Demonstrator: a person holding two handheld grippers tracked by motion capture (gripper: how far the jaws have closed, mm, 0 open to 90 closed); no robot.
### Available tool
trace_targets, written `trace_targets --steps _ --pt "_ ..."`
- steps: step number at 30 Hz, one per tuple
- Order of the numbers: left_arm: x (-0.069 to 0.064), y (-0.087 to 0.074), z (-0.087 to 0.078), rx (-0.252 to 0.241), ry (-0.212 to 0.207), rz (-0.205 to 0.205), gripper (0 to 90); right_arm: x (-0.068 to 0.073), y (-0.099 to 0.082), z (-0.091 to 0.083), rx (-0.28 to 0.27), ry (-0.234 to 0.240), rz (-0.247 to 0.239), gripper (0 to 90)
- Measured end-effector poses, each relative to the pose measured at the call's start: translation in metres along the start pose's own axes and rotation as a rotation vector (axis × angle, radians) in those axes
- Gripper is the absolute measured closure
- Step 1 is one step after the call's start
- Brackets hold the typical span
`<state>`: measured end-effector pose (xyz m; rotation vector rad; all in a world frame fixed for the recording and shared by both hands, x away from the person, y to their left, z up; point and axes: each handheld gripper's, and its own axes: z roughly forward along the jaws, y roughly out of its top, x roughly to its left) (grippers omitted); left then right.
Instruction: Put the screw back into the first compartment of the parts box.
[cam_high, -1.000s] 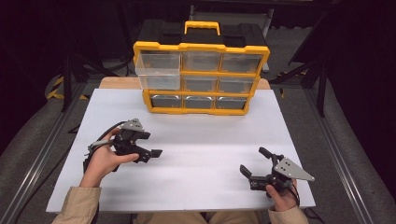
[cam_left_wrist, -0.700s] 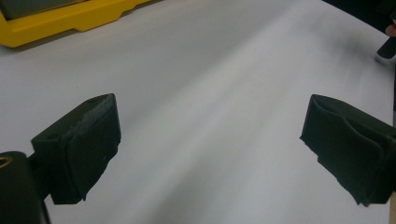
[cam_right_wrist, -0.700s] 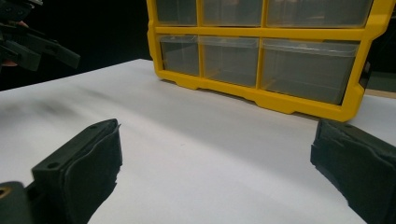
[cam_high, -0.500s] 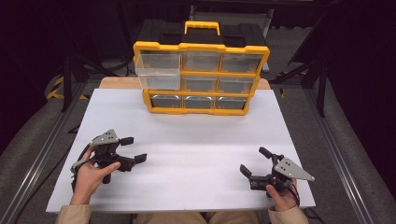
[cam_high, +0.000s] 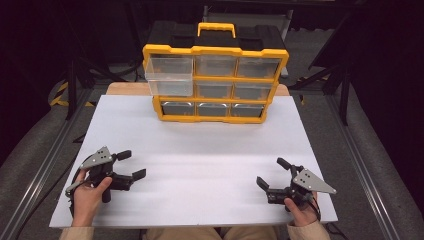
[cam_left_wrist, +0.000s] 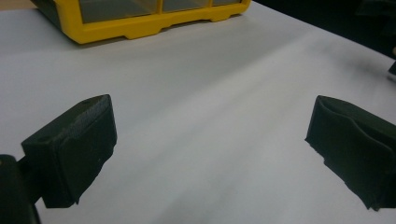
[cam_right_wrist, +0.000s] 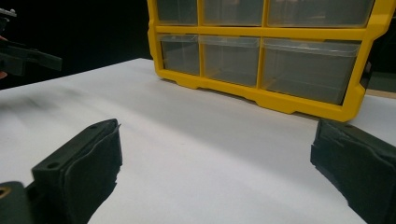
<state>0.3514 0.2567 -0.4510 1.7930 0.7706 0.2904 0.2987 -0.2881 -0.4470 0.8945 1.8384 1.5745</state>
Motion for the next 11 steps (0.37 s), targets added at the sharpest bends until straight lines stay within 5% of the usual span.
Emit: trace_targets --steps 11 --pt "-0.0005 -0.0067 -0.0046 -0.048 0.050 0.014 1.8 0.0004 -0.0002 0.0008 0.003 0.000 -0.006 2.4"
